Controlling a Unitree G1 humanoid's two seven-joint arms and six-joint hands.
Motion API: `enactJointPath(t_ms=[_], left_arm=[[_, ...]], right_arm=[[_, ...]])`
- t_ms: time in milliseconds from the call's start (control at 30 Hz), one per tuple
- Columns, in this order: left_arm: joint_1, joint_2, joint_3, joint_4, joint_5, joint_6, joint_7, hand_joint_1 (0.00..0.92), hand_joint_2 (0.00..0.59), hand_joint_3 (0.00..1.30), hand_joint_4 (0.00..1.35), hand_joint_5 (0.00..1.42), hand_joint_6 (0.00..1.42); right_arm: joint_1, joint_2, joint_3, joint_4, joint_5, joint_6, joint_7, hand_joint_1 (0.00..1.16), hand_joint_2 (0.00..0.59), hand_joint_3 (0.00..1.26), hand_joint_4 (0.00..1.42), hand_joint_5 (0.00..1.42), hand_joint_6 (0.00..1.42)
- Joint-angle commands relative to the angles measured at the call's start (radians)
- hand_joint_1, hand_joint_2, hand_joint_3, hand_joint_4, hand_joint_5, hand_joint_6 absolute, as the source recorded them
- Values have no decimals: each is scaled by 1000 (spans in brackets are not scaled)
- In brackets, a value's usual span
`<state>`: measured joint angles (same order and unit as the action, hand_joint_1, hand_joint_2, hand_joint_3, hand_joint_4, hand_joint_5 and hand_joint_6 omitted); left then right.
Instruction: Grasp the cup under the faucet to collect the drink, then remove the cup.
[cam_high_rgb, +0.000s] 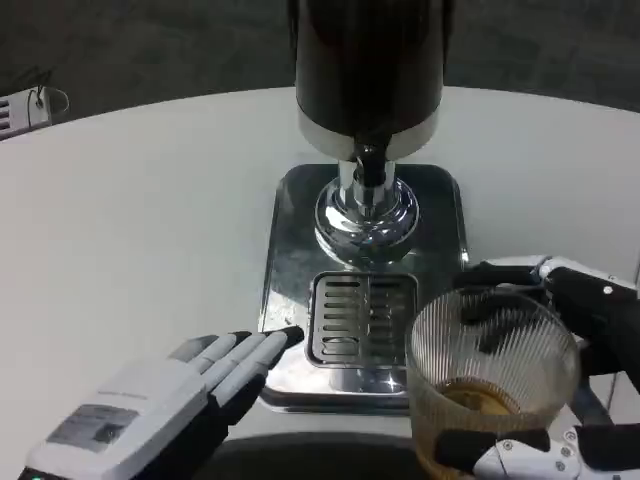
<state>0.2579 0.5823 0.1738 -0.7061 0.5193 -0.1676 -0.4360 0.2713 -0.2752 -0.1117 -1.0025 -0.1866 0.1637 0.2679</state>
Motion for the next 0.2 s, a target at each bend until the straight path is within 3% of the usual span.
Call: enactJointPath(t_ms=[33, 200], left_arm=[[-2, 5, -2, 0, -1, 5, -8, 0, 68, 0, 0, 0, 0], [-6, 3, -10, 3, 1, 5, -9, 0, 68, 0, 0, 0, 0]], right_arm=[[-12, 9, -2, -18, 8, -21, -15, 926, 239, 1065, 1279, 1424, 1424], [-1, 8, -8, -22, 10, -23, -12, 925, 239, 1065, 1279, 1424, 1424]])
